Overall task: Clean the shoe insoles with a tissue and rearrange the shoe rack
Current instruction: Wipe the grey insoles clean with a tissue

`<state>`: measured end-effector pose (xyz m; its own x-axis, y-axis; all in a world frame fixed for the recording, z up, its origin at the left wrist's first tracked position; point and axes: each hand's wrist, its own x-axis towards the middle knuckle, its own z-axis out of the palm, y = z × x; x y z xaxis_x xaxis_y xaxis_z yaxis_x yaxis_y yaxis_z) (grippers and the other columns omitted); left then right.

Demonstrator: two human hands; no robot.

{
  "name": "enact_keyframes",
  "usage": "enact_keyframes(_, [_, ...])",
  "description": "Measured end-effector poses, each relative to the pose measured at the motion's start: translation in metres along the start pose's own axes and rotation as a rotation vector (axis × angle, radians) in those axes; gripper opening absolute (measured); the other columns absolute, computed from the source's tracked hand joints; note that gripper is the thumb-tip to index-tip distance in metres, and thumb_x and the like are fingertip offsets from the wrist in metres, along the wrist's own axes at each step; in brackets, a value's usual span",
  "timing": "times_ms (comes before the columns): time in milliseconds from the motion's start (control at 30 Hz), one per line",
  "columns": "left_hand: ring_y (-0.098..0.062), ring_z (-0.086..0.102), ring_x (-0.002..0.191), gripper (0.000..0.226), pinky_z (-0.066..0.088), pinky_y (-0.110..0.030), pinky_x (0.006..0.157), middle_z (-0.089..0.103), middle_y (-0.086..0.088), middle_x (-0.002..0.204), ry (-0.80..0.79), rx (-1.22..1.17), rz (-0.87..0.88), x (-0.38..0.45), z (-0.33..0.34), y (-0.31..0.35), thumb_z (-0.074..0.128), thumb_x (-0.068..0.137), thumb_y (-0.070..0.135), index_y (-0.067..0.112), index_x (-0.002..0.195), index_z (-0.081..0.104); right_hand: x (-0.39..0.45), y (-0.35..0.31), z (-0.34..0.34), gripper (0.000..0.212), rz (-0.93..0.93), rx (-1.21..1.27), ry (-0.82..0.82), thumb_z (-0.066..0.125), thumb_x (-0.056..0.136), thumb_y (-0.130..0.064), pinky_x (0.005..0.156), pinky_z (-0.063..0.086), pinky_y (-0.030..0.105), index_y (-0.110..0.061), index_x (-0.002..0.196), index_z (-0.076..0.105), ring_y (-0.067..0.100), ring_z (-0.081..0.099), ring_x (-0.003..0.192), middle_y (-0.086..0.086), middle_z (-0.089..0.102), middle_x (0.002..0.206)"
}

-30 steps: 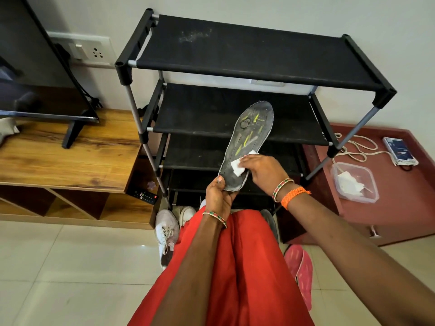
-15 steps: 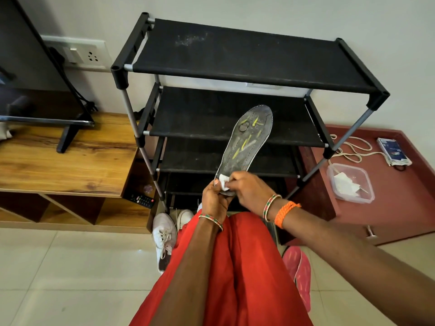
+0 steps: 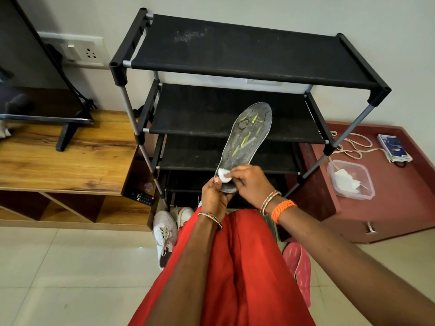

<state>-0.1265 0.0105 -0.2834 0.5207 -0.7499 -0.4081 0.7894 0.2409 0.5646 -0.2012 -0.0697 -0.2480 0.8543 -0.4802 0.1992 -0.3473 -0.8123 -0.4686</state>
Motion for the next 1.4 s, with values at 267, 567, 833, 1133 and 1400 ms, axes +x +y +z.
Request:
enact_keyframes(267, [-0.022, 0.059, 0.082, 0.030, 0.058, -0.027, 0.060, 0.061, -0.013, 0.088, 0.039, -0.025, 0.006, 0.002, -0.002, 0.000, 0.028, 0.100, 0.003, 0.002, 0.090, 0.056, 0.008, -0.001, -0.001, 0.023, 0.173, 0.018, -0.007, 0.063, 0.080, 0.002, 0.072, 0.043, 0.017, -0.009, 0.096, 0.075, 0.024, 0.063, 0.074, 0.013, 0.072, 0.086])
enact_keyframes(567, [-0.020, 0.067, 0.081, 0.029, 0.059, -0.031, 0.067, 0.072, -0.007, 0.081, -0.005, -0.055, -0.002, 0.002, -0.003, 0.000, 0.030, 0.100, 0.006, 0.001, 0.096, 0.058, 0.022, 0.014, -0.006, 0.019, 0.276, 0.030, 0.134, 0.064, 0.080, -0.001, 0.075, 0.053, 0.033, -0.008, 0.094, 0.075, 0.030, 0.066, 0.078, 0.013, 0.073, 0.087])
enact_keyframes(833, [-0.020, 0.060, 0.075, 0.031, 0.055, -0.025, 0.060, 0.065, -0.009, 0.076, 0.011, -0.061, -0.012, 0.005, -0.007, 0.004, 0.026, 0.096, -0.003, 0.001, 0.088, 0.056, 0.001, 0.001, 0.003, 0.030, -0.060, -0.082, -0.123, 0.054, 0.075, 0.008, 0.076, 0.053, 0.039, -0.006, 0.095, 0.073, 0.031, 0.064, 0.086, 0.010, 0.071, 0.088])
enact_keyframes(1133, [-0.016, 0.062, 0.061, 0.033, 0.053, -0.021, 0.053, 0.065, -0.004, 0.061, 0.048, -0.098, -0.007, 0.005, -0.006, 0.005, 0.027, 0.099, 0.006, 0.003, 0.080, 0.054, -0.004, -0.015, 0.016, 0.030, -0.116, -0.128, -0.098, 0.051, 0.065, 0.004, 0.063, 0.055, 0.038, -0.005, 0.085, 0.071, 0.034, 0.062, 0.073, 0.012, 0.068, 0.079])
enact_keyframes(1400, [-0.019, 0.068, 0.073, 0.032, 0.058, -0.027, 0.064, 0.072, -0.008, 0.076, 0.051, -0.128, -0.029, 0.004, -0.003, 0.003, 0.028, 0.099, 0.007, 0.003, 0.094, 0.059, 0.022, 0.014, 0.008, 0.028, 0.145, 0.034, 0.080, 0.055, 0.075, 0.012, 0.073, 0.053, 0.038, -0.003, 0.091, 0.072, 0.035, 0.065, 0.080, 0.017, 0.068, 0.086])
